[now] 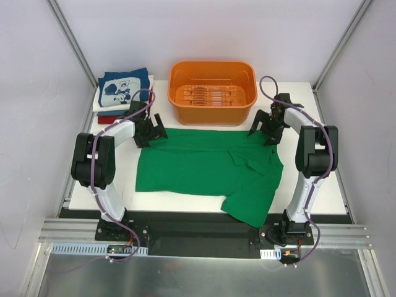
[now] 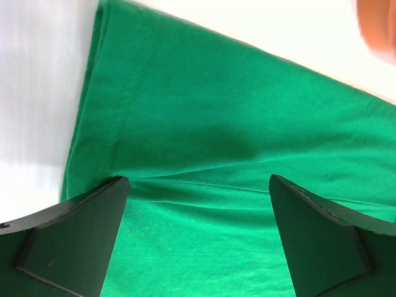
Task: Fold and stack the t-shirts
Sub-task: Fold the flattened tshirt in 1/3 of the way
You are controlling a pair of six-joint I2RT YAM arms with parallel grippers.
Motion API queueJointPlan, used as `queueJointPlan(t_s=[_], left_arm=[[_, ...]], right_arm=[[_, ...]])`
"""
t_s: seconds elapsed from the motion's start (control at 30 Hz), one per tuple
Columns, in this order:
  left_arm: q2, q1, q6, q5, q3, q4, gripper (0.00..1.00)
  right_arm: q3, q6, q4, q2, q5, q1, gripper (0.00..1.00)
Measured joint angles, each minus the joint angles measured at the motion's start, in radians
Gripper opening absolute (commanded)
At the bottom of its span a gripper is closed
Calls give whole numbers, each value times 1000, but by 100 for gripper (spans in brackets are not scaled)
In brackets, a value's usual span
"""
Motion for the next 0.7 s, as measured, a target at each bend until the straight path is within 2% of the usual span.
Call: queueJointPlan(t_s=[0.2, 0.33, 0.43, 0.6, 0.7], left_arm=[[35, 8, 1, 10, 51, 3, 99], [27, 8, 2, 19, 51, -1, 99], [-26, 8, 3, 22, 37, -13, 99], [-281, 8, 2, 8, -80, -23, 99], [-505, 14, -12, -32, -199, -41, 99]], right_arm=[[93, -30, -25, 59, -21, -3, 96], [89, -55, -25, 52, -18, -3, 96], [28, -71, -20, -9, 5, -3, 96], [-140, -86, -16, -248, 47, 2, 96], [-259, -87, -10, -432, 79, 18, 96]])
